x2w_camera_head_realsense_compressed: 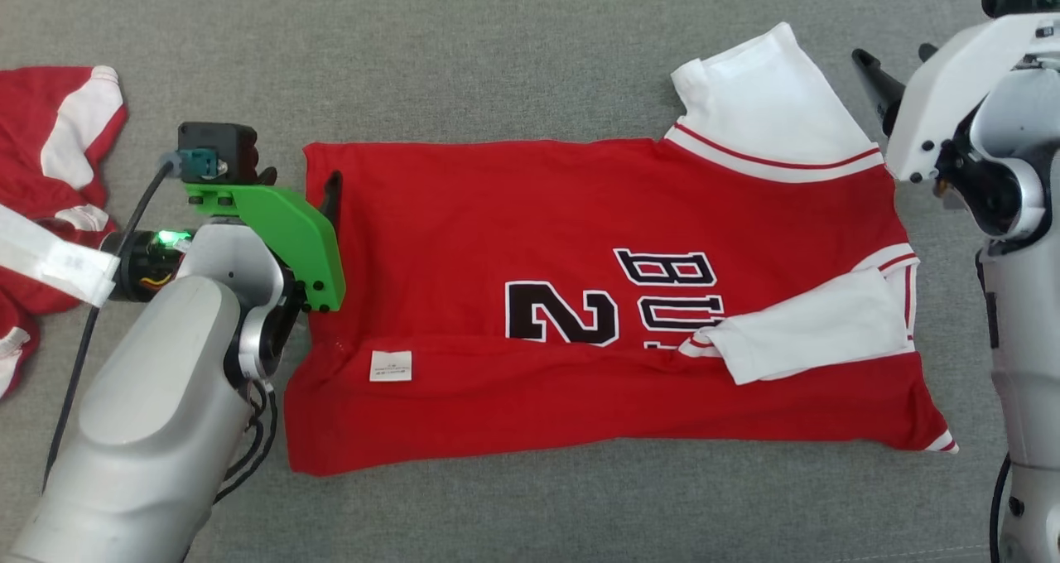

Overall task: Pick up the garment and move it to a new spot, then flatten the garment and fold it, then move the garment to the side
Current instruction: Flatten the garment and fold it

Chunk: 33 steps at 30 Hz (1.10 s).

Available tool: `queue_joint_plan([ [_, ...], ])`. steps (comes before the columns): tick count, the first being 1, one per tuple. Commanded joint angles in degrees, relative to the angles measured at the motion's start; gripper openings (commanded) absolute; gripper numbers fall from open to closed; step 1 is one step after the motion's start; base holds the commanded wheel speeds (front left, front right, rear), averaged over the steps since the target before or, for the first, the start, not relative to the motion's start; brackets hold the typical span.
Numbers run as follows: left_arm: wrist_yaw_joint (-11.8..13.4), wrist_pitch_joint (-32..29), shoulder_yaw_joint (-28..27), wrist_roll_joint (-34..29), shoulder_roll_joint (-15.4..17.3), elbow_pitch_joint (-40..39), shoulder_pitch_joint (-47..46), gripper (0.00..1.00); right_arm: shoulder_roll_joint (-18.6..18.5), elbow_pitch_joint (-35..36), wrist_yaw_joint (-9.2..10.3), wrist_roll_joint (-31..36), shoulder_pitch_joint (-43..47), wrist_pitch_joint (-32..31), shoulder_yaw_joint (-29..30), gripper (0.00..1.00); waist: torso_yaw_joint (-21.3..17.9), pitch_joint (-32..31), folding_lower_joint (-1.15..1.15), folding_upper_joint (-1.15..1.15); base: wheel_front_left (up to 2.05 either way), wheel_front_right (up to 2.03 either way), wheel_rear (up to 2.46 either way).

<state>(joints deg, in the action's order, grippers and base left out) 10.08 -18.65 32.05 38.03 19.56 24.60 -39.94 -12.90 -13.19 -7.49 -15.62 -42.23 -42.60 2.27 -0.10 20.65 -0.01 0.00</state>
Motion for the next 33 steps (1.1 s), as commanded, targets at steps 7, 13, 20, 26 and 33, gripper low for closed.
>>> queue_joint_plan([
  [7,-0.41,0.26,0.70,-1.60,-1.82,7.77,-7.16,1.00,-0.05,-8.27,0.00,2.29,-7.58,4.54,-1.85,1.00,0.65,4.80,0.01,0.00,0.00,0.00,0.00],
  [13,-2.12,-0.97,1.64,-1.37,-2.67,12.25,-10.25,1.00,-0.41,-12.74,0.00,2.62,-10.77,6.51,-2.40,1.00,0.44,6.45,0.01,0.00,0.00,0.00,0.00],
  [20,-4.47,-5.58,3.26,-0.05,-2.08,13.66,-9.47,0.00,-1.88,-15.97,0.00,2.93,-12.51,7.05,-2.13,1.00,1.32,7.77,0.01,0.00,0.00,0.00,0.00],
  [26,-5.12,-5.47,3.74,0.33,-1.78,11.47,-7.14,0.00,-2.77,-19.11,0.00,3.87,-13.61,7.19,0.48,1.00,4.04,9.18,0.01,0.00,0.00,0.00,0.00],
  [33,-4.39,-4.35,3.93,0.52,-2.48,9.76,-6.69,0.00,-2.84,-21.98,0.01,4.31,-14.54,8.33,-0.92,1.00,6.15,10.56,0.01,0.00,0.00,0.00,0.00],
])
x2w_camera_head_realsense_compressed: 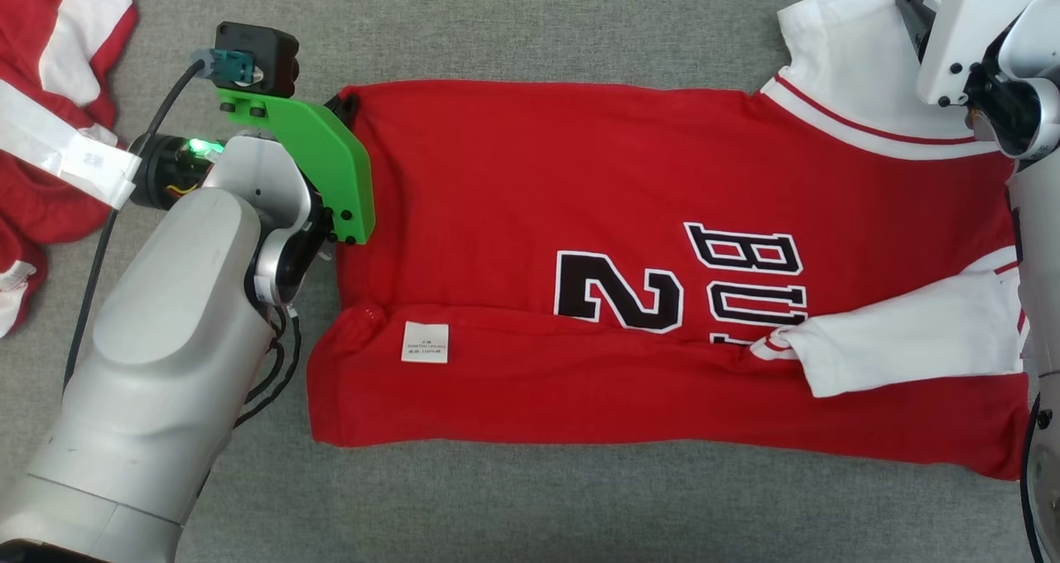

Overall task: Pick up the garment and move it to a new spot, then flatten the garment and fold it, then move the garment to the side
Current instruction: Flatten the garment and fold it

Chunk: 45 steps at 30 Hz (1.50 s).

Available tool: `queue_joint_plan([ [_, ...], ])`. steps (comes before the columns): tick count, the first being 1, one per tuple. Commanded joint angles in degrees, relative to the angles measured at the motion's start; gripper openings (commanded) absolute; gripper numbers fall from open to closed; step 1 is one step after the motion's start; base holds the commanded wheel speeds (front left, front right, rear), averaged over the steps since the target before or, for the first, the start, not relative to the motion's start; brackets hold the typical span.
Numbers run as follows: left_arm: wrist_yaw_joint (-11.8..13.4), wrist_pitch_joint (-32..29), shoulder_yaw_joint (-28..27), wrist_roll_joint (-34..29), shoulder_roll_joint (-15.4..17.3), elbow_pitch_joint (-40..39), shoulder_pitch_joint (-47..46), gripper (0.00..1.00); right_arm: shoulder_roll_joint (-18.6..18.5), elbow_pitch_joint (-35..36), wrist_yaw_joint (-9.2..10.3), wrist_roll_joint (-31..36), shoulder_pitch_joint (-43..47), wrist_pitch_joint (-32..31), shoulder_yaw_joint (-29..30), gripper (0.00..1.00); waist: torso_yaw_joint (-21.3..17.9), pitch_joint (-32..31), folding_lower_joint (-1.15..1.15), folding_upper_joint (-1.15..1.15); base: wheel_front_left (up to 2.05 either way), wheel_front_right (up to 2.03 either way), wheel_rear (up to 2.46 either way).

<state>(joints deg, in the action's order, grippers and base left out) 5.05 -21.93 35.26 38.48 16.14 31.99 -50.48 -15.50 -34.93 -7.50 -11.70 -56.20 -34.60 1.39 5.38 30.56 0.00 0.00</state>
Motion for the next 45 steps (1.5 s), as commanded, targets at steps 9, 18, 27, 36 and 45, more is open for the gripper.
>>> queue_joint_plan([
  [9,1.15,1.56,0.72,-0.11,-0.13,1.46,3.65,0.00,-0.49,-4.70,0.05,1.20,-1.19,0.60,-1.48,0.00,1.23,1.12,0.00,0.00,0.00,0.00,0.00],
  [18,4.09,10.29,-2.18,-0.81,-0.19,2.20,3.58,0.00,-0.66,-2.75,0.06,-1.18,-0.45,9.41,-2.44,0.00,-0.73,-2.83,0.00,0.00,0.00,0.00,0.00],
  [27,3.28,18.09,-3.14,0.11,-1.49,4.09,7.11,0.00,-3.94,5.55,0.05,-9.57,7.65,11.23,-9.42,0.00,-2.20,-8.67,0.00,0.00,0.00,0.00,0.00],
  [36,1.12,27.83,-2.08,-1.81,-1.66,4.91,10.61,0.00,-8.68,18.55,0.05,-17.49,20.68,8.75,-11.11,0.00,-3.32,-13.64,0.00,0.00,0.00,0.00,0.00],
  [45,-1.94,34.97,0.26,-4.08,0.25,5.68,15.69,0.00,-10.01,28.68,0.04,-21.56,33.69,4.25,-9.23,0.00,-4.05,-16.68,0.00,0.00,0.00,0.00,0.00],
])
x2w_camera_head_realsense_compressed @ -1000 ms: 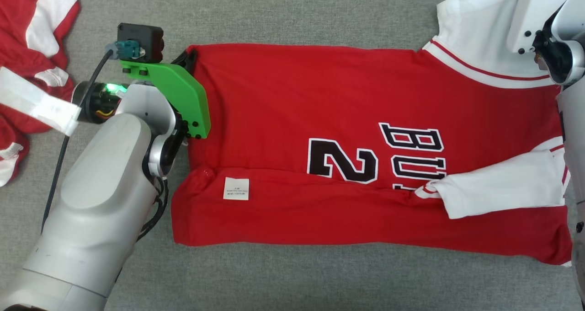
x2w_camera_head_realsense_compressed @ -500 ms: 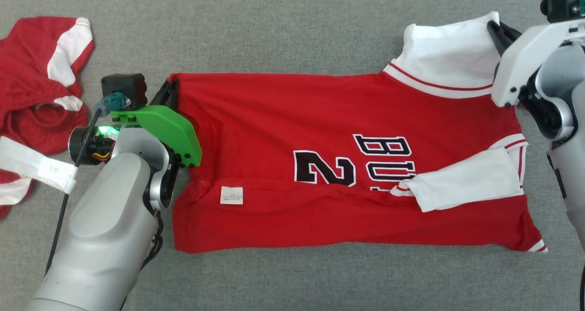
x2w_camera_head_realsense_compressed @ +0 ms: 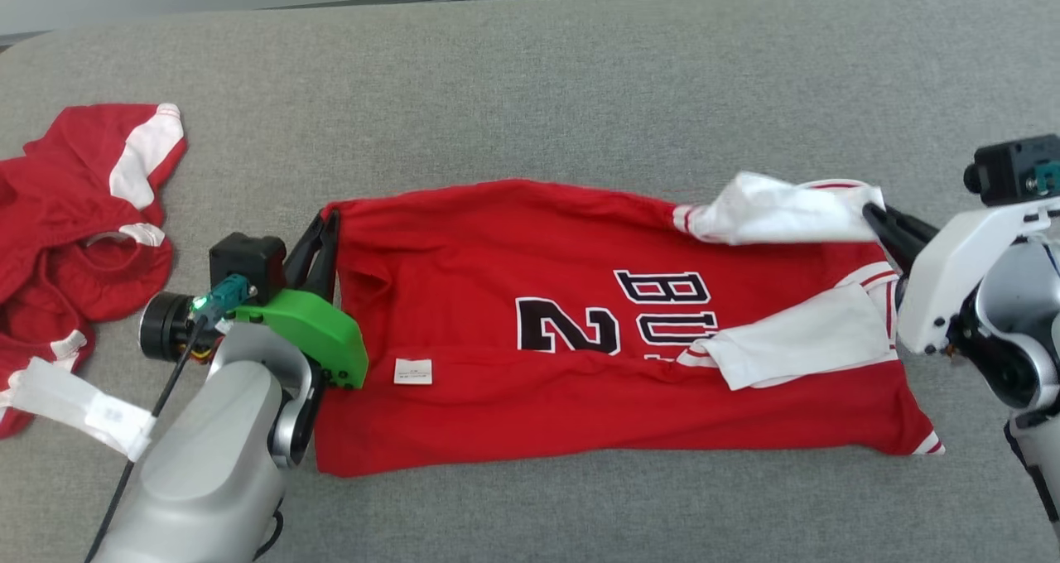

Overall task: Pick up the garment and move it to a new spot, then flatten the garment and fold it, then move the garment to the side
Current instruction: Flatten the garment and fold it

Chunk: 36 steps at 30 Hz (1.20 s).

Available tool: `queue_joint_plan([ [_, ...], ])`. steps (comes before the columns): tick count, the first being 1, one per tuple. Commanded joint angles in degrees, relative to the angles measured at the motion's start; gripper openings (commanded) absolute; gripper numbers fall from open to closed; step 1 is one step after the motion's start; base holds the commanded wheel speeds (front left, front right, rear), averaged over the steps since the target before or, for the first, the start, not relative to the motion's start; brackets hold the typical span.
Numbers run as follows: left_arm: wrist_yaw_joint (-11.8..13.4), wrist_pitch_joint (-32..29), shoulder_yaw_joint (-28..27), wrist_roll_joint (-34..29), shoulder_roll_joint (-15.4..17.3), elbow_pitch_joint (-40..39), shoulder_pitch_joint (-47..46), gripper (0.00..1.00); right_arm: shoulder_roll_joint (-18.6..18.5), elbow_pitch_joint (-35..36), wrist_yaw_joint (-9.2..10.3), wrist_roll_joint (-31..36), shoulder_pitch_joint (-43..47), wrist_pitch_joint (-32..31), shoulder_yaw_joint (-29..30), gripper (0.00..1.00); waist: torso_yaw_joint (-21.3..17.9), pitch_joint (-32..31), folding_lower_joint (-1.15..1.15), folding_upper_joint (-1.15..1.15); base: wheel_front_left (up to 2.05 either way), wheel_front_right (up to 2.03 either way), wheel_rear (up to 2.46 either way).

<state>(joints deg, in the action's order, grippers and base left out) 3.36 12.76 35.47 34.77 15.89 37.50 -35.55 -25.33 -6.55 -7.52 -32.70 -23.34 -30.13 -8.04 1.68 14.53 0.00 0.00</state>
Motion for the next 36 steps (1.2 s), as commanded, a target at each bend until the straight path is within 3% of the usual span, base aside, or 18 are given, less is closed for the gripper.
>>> queue_joint_plan([
  [1,-0.29,0.50,0.24,-0.54,0.64,0.30,1.35,0.00,-0.25,1.30,0.06,-0.94,2.17,-1.07,0.35,0.00,-0.39,-0.83,0.00,0.00,0.00,0.00,0.00],
  [16,-0.18,2.24,-0.84,-0.14,1.04,3.24,6.85,0.03,1.03,10.34,0.06,-1.65,15.43,-9.43,3.07,0.00,-1.72,-2.70,0.00,0.00,0.00,0.00,0.00],
  [17,-0.21,2.30,-1.09,0.12,0.89,3.39,6.94,0.45,1.11,10.67,0.06,-1.66,15.90,-9.61,2.96,0.30,-1.76,-2.82,0.00,0.00,0.00,0.00,0.00],
  [18,-0.02,2.32,-1.46,0.40,0.72,3.51,7.09,1.00,1.20,10.73,0.06,-1.69,16.41,-10.09,2.81,1.00,-1.77,-2.93,0.00,0.00,0.00,0.00,0.00],
  [24,-0.85,2.45,-4.52,1.73,-0.06,1.91,9.60,1.00,2.07,11.34,0.06,-1.03,19.00,-10.11,2.97,1.00,-1.57,-4.26,0.00,0.00,0.00,0.00,0.00],
  [30,-2.21,2.43,-16.99,-2.57,-2.35,-12.51,18.62,1.00,4.08,13.07,0.06,-1.05,21.53,-7.96,6.16,1.00,-0.49,-6.01,0.00,0.00,0.00,0.00,0.00],
  [36,-7.08,2.44,-28.66,-10.56,-7.71,-24.25,28.71,1.00,7.66,11.56,0.06,1.20,20.77,-5.31,12.64,1.00,0.21,-7.62,0.00,0.00,0.00,0.00,0.00],
])
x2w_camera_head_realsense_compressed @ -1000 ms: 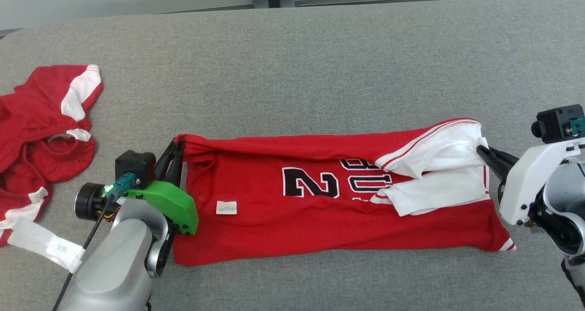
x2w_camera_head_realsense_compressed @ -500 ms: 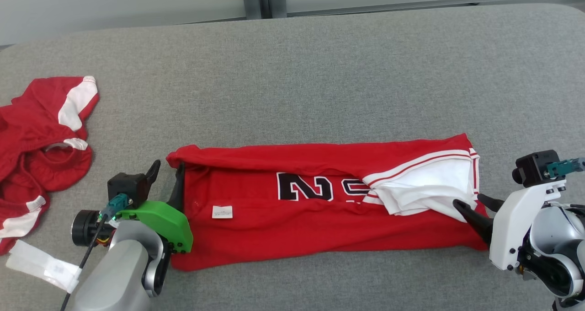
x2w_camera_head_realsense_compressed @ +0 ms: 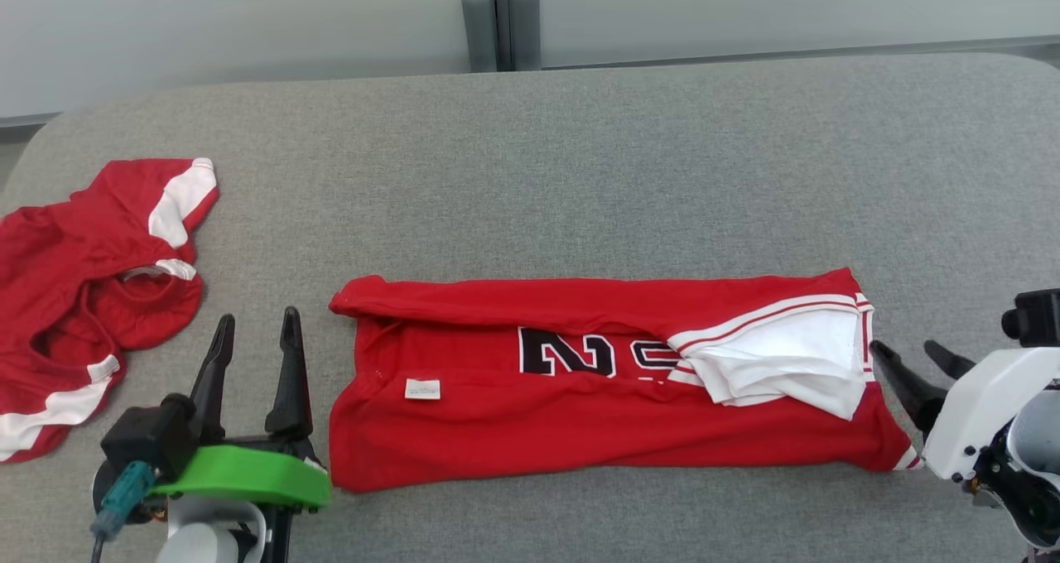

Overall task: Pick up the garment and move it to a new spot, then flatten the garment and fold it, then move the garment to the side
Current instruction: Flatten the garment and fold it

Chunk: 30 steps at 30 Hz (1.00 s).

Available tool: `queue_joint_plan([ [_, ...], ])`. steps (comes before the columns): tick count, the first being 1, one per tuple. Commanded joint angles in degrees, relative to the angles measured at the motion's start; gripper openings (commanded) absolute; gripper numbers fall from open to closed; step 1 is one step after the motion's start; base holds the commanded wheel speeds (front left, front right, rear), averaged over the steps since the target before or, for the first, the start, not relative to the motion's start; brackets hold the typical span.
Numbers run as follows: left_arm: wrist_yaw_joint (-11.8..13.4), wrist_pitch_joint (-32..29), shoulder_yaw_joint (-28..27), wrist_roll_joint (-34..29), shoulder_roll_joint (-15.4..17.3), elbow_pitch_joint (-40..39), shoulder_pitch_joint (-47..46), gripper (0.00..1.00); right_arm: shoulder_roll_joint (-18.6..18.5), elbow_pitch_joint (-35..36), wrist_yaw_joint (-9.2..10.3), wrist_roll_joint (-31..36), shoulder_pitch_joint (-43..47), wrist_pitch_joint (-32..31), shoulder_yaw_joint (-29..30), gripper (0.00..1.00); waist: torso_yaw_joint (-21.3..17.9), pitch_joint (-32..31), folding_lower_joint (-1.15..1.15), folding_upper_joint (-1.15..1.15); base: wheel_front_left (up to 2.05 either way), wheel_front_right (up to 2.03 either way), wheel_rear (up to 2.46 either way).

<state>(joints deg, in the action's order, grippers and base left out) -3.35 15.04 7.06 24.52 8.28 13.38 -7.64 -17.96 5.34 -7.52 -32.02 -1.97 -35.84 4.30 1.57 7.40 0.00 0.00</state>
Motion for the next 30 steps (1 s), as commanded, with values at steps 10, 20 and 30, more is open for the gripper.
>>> queue_joint_plan([
  [10,-3.85,0.16,-6.22,-9.53,-4.99,-7.26,7.70,1.00,10.80,-14.36,0.04,9.45,-7.28,6.04,8.44,1.00,1.95,-1.39,0.00,0.00,0.00,0.00,0.00],
  [20,-4.14,0.17,-5.04,-10.59,-5.34,-7.27,8.40,1.00,13.84,-26.99,0.05,16.59,-11.37,9.61,11.82,1.00,3.80,-1.60,0.00,0.00,0.00,0.00,0.00],
  [30,-4.16,0.18,-3.52,-10.82,-5.36,-7.51,8.06,1.00,14.96,-34.90,0.04,19.58,-14.62,8.57,14.16,1.00,4.58,-1.04,0.00,0.00,0.00,0.00,0.00],
])
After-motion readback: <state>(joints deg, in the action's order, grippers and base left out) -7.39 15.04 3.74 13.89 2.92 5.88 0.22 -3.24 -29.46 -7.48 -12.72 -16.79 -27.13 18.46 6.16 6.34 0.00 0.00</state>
